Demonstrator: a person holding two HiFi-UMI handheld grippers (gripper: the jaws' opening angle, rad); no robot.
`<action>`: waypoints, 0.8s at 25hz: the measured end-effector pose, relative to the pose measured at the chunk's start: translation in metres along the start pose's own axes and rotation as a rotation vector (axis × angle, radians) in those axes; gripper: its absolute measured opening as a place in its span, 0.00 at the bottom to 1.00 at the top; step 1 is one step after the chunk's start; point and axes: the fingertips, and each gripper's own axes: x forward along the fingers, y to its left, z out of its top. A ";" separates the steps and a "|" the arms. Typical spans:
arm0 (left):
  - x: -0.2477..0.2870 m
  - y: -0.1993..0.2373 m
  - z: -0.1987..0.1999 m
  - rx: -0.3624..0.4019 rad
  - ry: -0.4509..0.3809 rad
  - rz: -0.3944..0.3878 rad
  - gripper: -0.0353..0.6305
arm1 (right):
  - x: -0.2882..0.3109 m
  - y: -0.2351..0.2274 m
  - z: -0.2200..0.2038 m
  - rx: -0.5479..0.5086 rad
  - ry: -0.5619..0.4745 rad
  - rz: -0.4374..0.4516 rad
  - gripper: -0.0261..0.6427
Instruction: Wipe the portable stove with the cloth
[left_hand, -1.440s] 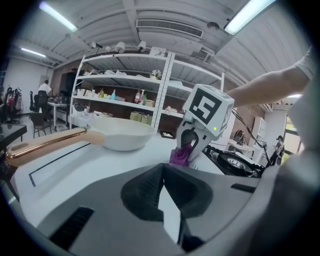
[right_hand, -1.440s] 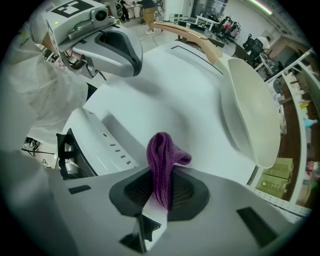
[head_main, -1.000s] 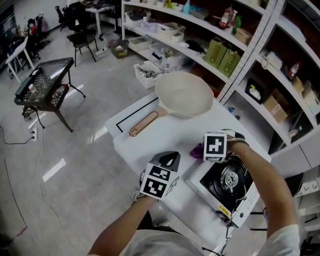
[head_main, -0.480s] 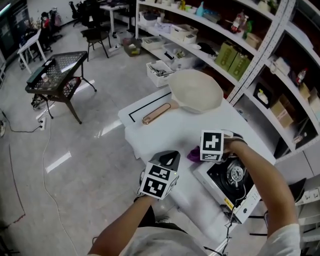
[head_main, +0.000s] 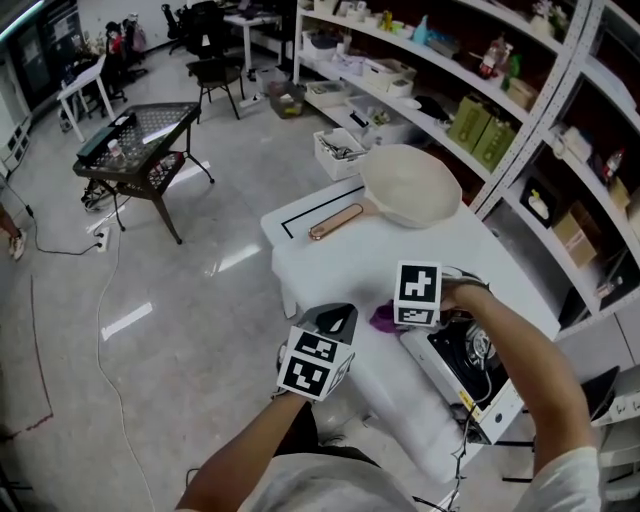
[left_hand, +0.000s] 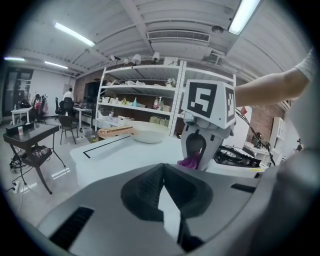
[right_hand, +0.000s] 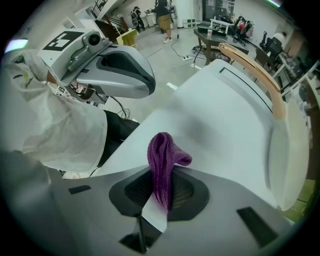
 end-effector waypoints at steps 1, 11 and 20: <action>-0.004 0.002 -0.001 -0.001 0.000 0.006 0.06 | 0.001 0.005 0.004 -0.002 -0.007 0.009 0.13; -0.037 0.010 0.018 0.030 -0.017 0.064 0.06 | -0.039 0.023 0.054 0.028 -0.321 -0.081 0.13; -0.038 -0.017 0.065 0.103 -0.062 0.033 0.06 | -0.128 0.021 0.014 0.266 -0.701 -0.338 0.13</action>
